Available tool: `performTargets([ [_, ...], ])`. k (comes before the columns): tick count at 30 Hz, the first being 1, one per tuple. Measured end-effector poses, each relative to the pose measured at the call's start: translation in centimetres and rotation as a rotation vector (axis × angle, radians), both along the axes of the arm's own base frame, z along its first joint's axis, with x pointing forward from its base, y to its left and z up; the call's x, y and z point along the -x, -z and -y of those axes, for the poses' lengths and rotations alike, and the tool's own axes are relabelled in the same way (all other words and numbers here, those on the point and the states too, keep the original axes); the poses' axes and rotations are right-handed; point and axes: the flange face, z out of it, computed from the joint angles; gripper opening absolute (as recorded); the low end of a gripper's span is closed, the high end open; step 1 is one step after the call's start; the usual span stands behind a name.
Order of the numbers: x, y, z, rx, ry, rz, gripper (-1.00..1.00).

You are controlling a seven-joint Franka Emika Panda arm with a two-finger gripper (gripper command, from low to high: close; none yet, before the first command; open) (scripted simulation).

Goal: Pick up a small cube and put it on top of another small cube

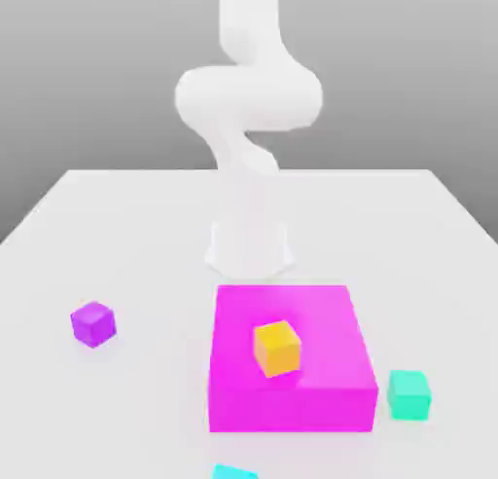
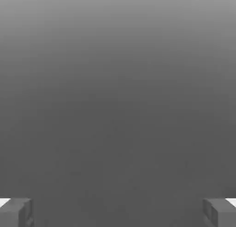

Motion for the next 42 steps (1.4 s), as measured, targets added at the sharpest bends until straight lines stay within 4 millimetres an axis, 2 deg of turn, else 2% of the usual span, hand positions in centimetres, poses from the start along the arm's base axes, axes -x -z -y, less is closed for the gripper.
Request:
performTargets([
  [3, -3.5, 5.6, -2.7, 0.074, -0.153, -0.086, 0.0],
  [6, -5.9, 11.4, -5.6, 0.143, -0.304, -0.164, 0.0],
  [9, -7.3, 17.4, -8.5, 0.211, -0.459, -0.238, 0.0],
  [12, -7.7, 23.4, -11.5, 0.277, -0.617, -0.309, 0.0],
  [16, -6.8, 31.6, -15.0, 0.362, -0.831, -0.399, 0.0],
  [20, -4.0, 39.5, -18.8, 0.449, -1.07, -0.481, 0.0],
  [24, -0.9, 46.7, -19.8, 0.517, -1.263, -0.562, 0.0],
  [29, -0.3, 52.9, -20.1, 0.529, -1.302, -0.577, 0.0],
  [30, -0.2, 53.9, -20.0, 0.529, -1.303, -0.577, -1.0],
  [37, -0.2, 54.0, -20.0, 0.529, -1.304, -0.579, -1.0],
  [42, -0.2, 49.0, -20.0, 0.53, -1.304, -0.579, -1.0],
])
